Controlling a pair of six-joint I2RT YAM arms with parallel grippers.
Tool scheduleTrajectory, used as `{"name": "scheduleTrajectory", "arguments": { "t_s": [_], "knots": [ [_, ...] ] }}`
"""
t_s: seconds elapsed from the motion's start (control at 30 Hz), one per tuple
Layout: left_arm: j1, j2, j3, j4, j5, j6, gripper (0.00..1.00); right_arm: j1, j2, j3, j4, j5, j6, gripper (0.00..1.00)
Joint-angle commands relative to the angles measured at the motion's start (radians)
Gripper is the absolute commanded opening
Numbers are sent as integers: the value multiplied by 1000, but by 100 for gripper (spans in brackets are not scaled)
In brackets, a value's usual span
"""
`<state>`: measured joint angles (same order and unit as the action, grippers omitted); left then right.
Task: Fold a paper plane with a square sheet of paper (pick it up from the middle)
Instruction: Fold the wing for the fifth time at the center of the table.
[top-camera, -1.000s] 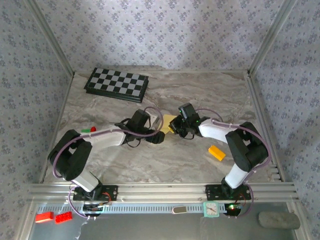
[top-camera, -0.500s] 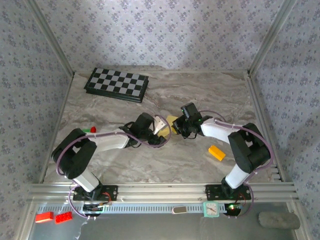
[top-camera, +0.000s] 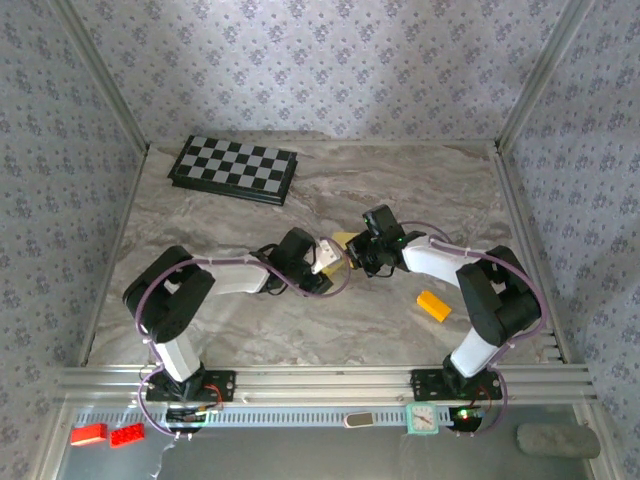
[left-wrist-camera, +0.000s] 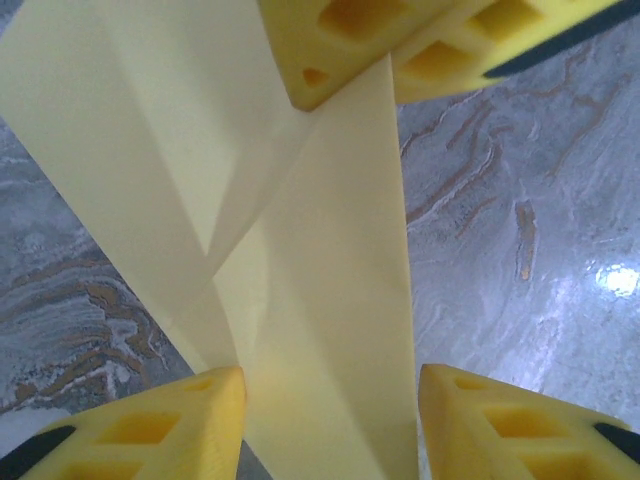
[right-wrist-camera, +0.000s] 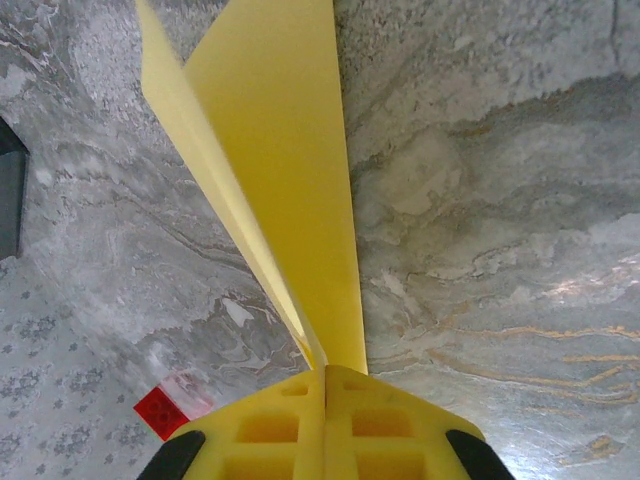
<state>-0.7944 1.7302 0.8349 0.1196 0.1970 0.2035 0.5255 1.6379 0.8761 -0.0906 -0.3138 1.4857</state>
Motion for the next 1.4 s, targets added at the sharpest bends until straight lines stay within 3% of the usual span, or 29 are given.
{"name": "scheduleTrajectory", "arguments": {
  "t_s": [0.0,0.37,0.53,0.8,1.17,1.37],
  "knots": [
    [-6,20,23,31,9,29,46,-8,-7,20,-32,-20,23,0],
    [-7,34,21,34,-2,36,29,-12,3,24,-46,-45,30,7],
    [-6,34,20,32,-1,34,24,-13,8,30,-61,-51,25,15],
    [-8,30,19,32,-3,25,25,-15,17,38,-87,-58,13,32],
    [-6,17,14,31,-19,35,29,-24,66,80,-119,-100,-42,34],
    [-7,2,11,29,-36,40,32,-27,77,92,-135,-106,-61,23]
  ]
}}
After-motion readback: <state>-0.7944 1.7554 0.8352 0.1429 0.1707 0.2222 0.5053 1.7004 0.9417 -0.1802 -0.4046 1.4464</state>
